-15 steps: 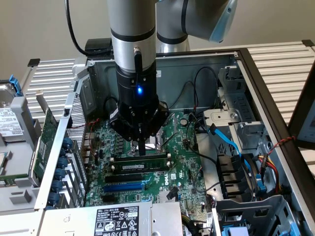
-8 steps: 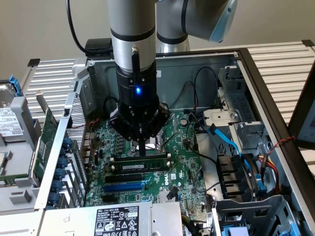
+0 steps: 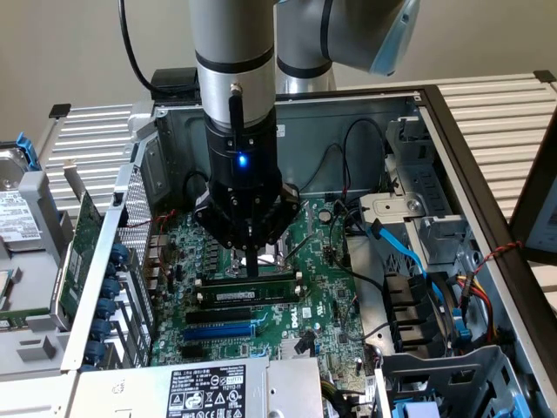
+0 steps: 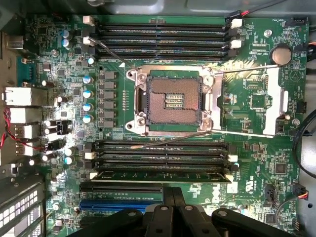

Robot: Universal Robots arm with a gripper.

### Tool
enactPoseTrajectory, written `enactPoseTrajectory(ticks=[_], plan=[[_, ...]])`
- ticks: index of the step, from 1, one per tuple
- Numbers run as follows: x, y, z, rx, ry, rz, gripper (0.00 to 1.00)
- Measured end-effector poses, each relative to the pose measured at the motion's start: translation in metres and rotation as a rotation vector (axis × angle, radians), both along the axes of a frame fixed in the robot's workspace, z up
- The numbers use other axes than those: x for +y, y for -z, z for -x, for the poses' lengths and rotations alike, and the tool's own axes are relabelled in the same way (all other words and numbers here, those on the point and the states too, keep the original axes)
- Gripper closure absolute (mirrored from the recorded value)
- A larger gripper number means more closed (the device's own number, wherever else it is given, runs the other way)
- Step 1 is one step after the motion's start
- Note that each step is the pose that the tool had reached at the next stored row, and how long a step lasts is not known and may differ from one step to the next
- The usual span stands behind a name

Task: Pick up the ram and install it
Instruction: 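Press down the ram until it locks into place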

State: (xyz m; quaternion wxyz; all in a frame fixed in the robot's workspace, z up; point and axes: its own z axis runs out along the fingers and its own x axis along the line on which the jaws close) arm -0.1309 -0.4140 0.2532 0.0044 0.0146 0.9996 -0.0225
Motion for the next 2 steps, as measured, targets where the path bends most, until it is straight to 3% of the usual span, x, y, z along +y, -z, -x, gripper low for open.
enactPoseTrajectory(ticks=[2], plan=[[0.0,0.0,0.0,0.0,0.0,0.0,0.89]])
